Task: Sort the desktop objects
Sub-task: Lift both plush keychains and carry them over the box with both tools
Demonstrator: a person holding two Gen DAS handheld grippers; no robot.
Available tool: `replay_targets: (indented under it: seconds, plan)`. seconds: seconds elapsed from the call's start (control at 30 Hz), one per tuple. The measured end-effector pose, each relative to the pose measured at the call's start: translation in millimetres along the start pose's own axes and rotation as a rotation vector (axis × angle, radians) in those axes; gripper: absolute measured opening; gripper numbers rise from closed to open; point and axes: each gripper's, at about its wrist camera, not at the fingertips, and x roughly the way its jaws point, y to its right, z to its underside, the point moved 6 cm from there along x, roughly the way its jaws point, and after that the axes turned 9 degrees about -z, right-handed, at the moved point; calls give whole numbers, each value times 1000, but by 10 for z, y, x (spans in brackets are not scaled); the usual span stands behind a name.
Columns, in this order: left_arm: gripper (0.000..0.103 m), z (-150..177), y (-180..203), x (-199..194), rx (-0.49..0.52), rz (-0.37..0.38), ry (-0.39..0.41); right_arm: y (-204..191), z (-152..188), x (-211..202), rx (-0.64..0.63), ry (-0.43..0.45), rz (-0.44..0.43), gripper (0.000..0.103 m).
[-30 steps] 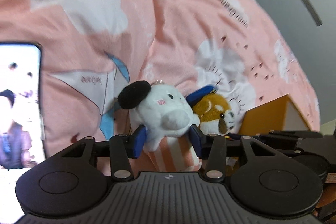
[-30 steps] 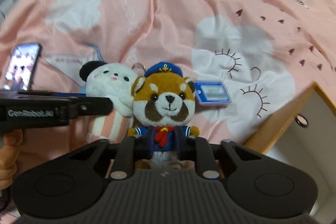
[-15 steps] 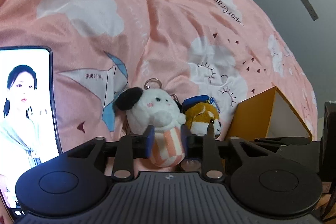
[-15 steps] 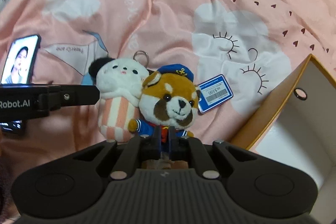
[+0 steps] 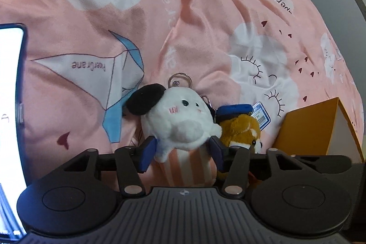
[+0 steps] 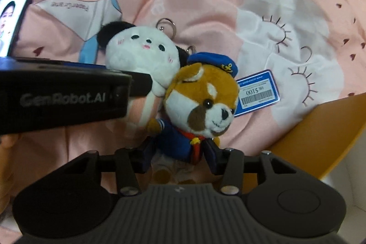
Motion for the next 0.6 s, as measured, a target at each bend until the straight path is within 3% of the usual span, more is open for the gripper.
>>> replay_targets:
  seconds: [0.27,0.47,0.6]
  plan:
    - [71,-33,12,230,-40,20,-19,61,6,131,28,8,10,48]
    - [67,-23,9,196,-16,32,3,32,76,59,39,47,30,41]
    - [64,-3,-16,78,-6,57,22,-45,157,-212,12,120,70,38]
